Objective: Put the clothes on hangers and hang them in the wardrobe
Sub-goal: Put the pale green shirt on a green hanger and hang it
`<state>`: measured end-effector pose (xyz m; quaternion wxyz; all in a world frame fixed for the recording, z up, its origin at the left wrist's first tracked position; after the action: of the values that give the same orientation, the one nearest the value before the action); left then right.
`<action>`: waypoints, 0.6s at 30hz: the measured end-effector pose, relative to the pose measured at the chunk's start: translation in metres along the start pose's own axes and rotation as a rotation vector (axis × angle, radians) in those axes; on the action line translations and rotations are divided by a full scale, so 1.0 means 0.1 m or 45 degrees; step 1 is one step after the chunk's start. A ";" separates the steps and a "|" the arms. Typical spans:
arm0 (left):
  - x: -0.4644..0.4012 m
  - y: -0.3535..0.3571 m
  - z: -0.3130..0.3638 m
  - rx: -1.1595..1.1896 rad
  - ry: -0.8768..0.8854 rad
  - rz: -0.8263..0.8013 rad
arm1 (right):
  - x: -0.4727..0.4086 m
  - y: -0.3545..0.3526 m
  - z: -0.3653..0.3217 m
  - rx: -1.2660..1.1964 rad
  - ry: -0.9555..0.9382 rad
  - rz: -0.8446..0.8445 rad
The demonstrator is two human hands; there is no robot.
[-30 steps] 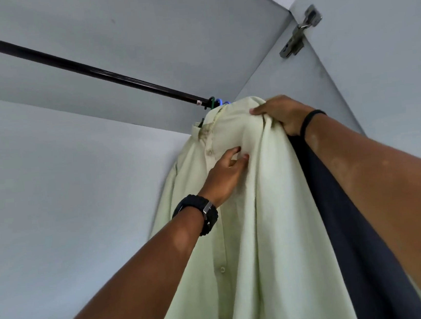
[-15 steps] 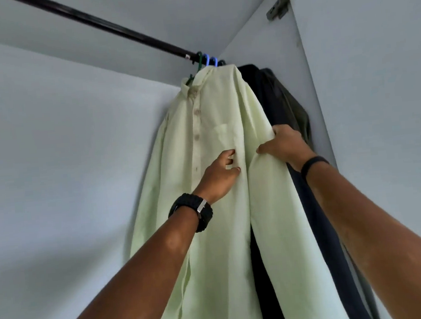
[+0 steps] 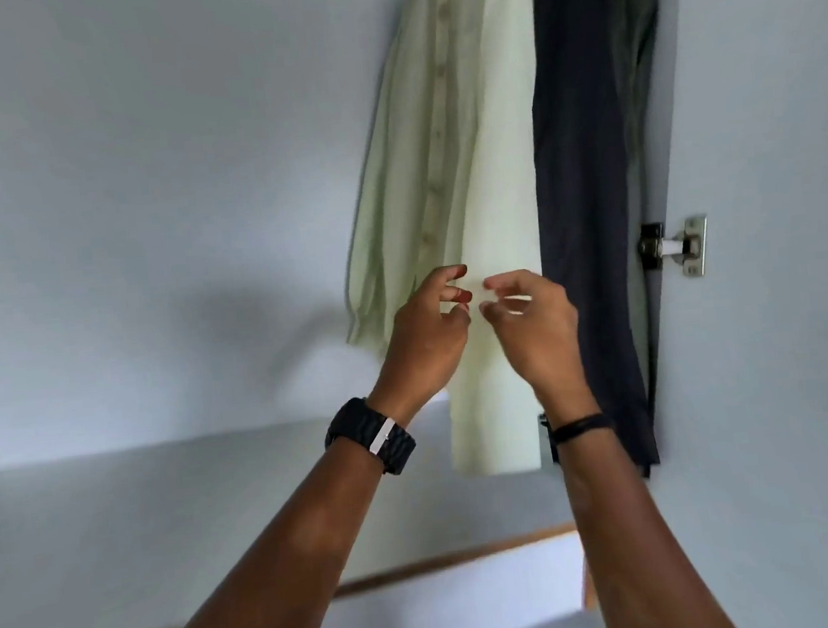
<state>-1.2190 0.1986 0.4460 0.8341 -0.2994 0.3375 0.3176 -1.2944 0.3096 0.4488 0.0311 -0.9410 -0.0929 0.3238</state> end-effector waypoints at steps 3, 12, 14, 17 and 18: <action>0.75 -0.10 -0.04 -0.036 -0.142 0.174 | 0.57 0.18 0.28 -0.127 0.121 -0.275; 3.47 -0.93 0.10 -0.122 -0.729 0.671 | 2.94 0.80 0.44 -0.348 0.467 -1.120; 4.10 -1.20 0.29 -0.192 -0.817 0.814 | 3.56 0.93 0.30 -0.374 0.484 -1.314; 5.24 -1.64 0.76 -0.314 -0.954 1.124 | 4.73 1.04 -0.06 -0.392 0.475 -1.699; 5.59 -1.74 0.94 -0.354 -1.000 1.223 | 5.09 1.03 -0.17 -0.391 0.475 -1.808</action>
<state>-0.7376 0.3409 0.1300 0.6136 -0.0813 0.0585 0.7832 -0.8746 0.3076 0.1430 0.1161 -0.6877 -0.7152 0.0445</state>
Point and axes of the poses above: each hand's wrist, its own x-axis away from the middle knuckle, its own y-axis out of the palm, z = x × y, the point moved 9 cm from there along -x, towards the middle knuckle, and after that the axes turned 9 degrees about y, right-handed, at the moved point
